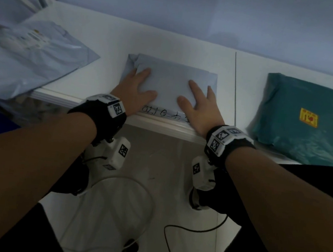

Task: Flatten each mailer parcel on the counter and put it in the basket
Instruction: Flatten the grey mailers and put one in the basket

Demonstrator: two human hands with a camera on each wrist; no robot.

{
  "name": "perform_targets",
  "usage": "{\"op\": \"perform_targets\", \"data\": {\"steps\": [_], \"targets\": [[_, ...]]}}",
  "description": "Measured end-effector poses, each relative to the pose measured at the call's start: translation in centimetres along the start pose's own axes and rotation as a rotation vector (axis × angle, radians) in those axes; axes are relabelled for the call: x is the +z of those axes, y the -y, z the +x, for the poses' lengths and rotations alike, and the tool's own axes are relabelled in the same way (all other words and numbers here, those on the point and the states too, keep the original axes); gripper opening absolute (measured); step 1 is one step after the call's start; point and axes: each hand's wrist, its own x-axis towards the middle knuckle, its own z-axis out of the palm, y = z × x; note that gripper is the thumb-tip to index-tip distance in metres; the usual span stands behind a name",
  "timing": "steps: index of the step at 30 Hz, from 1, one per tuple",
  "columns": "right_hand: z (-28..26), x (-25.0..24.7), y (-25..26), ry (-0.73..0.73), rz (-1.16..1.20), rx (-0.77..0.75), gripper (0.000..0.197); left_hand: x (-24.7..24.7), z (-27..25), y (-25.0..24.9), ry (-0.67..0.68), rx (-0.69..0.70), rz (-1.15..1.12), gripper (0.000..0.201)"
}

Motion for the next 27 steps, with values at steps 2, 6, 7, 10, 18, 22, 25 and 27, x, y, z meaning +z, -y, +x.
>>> {"op": "perform_targets", "data": {"steps": [2,6,7,10,18,22,25,27], "targets": [[0.0,-0.1,0.1,0.002,0.006,0.002,0.070,0.0,0.0,0.1,0.002,0.008,0.000,0.088],[0.2,-0.5,0.2,0.045,0.010,0.020,0.071,-0.2,0.2,0.0,0.049,0.002,0.001,0.098],[0.4,-0.7,0.3,0.058,0.005,0.025,0.072,-0.4,0.4,0.0,0.059,-0.007,0.007,0.100],[1.0,-1.5,0.5,0.047,-0.064,0.022,0.073,-1.5,1.0,0.0,0.087,-0.033,0.049,0.105],[3.2,-2.8,1.9,-0.069,-0.163,0.017,0.064,-3.6,3.9,-1.7,0.060,-0.074,0.332,0.118],[5.0,-2.9,2.3,-0.063,-0.207,0.015,0.072,-3.4,5.4,-3.4,0.085,-0.040,0.325,0.103],[6.0,-2.0,2.0,-0.039,-0.227,0.008,0.073,-2.3,6.0,-3.2,0.123,-0.042,0.332,0.099],[6.2,-1.2,1.7,-0.028,-0.200,0.012,0.073,-1.6,6.2,-2.4,0.118,-0.053,0.323,0.104]]}}
